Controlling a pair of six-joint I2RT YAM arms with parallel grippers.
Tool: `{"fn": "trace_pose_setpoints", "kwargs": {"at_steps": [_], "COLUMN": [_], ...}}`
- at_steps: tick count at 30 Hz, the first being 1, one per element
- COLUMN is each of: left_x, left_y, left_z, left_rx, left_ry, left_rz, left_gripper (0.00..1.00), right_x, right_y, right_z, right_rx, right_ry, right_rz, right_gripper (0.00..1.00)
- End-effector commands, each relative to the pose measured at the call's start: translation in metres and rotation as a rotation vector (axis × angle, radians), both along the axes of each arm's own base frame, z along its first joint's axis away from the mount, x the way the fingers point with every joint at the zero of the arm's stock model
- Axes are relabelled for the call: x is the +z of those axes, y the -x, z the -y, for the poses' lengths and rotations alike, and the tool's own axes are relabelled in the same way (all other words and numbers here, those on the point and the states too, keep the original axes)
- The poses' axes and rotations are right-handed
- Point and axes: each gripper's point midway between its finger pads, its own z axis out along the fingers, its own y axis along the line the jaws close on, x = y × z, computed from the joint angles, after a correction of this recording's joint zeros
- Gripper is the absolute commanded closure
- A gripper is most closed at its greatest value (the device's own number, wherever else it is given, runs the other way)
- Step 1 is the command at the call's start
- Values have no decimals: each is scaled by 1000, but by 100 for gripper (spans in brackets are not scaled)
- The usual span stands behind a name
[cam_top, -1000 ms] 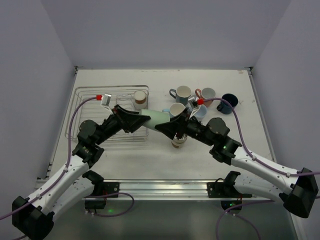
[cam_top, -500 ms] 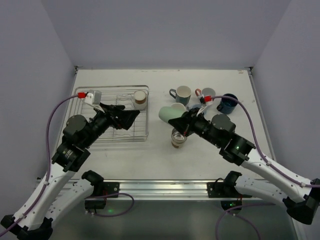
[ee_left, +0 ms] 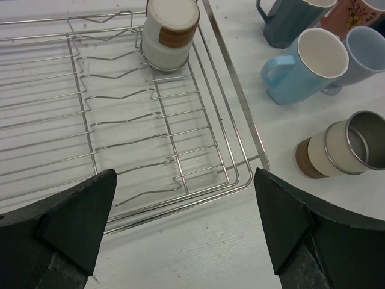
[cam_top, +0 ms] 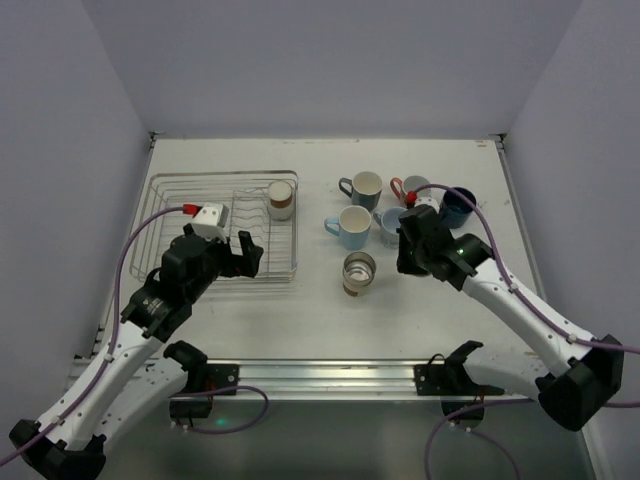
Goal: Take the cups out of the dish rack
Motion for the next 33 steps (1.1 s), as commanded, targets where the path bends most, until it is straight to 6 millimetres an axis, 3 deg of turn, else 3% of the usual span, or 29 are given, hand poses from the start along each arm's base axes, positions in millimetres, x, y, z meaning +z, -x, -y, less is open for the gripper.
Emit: {"fn": "trace_pose_setpoints", "kwargs": {"at_steps": [1, 11, 18, 23, 28, 33], "left_x": [11, 9, 3, 6, 18, 33], "left_y": [-2, -1, -6, -11, -23, -49], "left_z": [-5, -5, -2, 2, 12, 34], "left_rx": [1, -5, -9, -8, -13, -24], "left_ry": [-26, -31, -47, -41, -26, 35], "left_rz": [57, 56, 28, 16, -2, -3], "left_gripper": [0, 0, 0, 0, 0, 1], "right_x": [-25, -72, -89, -75, -49, -6], "right_y": [8, -8, -12, -17, -17, -15], "right_z": [8, -29, -33, -28, -26, -19], "right_rx": [45, 188, 213, 197, 187, 161], "right_ry": [124, 132, 154, 163, 124, 47], "right_rz": [-139, -277, -311, -251, -171, -9], "right_gripper": [100, 100, 92, 61, 50, 48]}}
